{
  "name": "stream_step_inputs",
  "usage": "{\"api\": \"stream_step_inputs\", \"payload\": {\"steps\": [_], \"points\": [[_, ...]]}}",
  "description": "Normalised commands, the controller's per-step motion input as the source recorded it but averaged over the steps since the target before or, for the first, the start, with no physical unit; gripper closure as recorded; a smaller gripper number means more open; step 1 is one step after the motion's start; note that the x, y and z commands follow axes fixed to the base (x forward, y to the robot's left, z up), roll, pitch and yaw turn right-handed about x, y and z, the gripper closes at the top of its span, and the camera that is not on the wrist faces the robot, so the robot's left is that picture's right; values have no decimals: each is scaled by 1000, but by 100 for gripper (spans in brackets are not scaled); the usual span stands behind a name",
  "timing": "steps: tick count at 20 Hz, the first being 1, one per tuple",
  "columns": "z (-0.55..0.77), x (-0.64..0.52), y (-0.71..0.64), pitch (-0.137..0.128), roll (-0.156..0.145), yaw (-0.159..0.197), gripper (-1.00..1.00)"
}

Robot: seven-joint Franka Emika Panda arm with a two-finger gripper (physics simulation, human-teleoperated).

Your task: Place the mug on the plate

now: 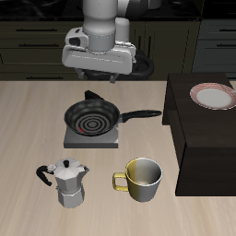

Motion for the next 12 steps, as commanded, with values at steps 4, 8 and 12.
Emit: {"api": "stream_step_inputs", "payload": {"steps": [4, 8, 12], "points": [[-10, 341, 277, 8, 15, 21, -100], [-28, 291, 314, -2, 10, 4, -100], [-46, 240, 282, -2, 20, 11, -100]]}}
